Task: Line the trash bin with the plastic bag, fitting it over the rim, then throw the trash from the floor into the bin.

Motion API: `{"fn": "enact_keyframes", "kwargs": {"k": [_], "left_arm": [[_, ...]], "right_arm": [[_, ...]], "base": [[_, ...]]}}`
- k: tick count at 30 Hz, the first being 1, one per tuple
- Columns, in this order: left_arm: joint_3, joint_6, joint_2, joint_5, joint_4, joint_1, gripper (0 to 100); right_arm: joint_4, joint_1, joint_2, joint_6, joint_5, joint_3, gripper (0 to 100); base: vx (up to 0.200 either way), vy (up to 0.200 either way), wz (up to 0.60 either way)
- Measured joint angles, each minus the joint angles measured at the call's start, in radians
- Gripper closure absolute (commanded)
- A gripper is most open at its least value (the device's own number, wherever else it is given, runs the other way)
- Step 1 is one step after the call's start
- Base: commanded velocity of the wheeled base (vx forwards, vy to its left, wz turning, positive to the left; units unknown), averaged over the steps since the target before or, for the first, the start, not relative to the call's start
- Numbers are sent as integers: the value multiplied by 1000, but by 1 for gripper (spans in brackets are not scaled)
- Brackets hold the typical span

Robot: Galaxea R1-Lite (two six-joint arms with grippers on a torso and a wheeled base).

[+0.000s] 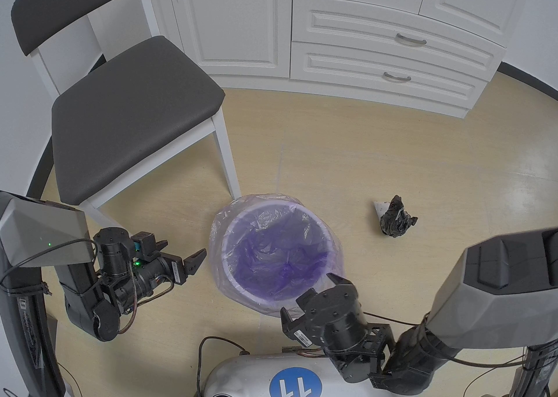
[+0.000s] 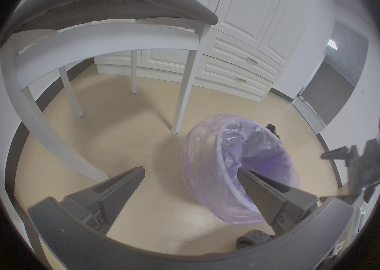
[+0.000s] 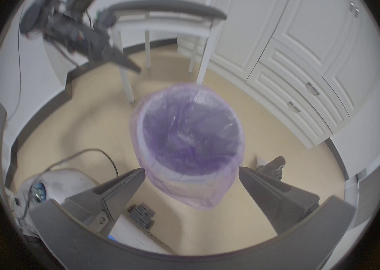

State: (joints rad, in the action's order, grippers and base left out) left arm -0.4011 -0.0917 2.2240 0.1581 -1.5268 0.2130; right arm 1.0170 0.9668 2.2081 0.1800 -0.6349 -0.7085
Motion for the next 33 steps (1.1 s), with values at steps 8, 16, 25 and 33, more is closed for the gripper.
{"fn": "enact_keyframes", "kwargs": {"k": [8, 16, 25, 33], "left_arm": [[-211, -2, 135, -58, 9, -7, 0], [-456, -6, 278, -80, 63, -8, 0], [-717, -39, 430, -79, 178, 2, 0], [-885, -49, 510, -74, 397, 4, 0]], "right_arm": [[364, -42, -49, 0, 5, 139, 0], [486, -173, -48, -5, 15, 182, 0], [500, -270, -84, -15, 44, 204, 0], [500, -325, -79, -15, 81, 201, 0]], "base": [[0, 0, 0], [0, 0, 0], [0, 0, 0], [0, 0, 0]]}}
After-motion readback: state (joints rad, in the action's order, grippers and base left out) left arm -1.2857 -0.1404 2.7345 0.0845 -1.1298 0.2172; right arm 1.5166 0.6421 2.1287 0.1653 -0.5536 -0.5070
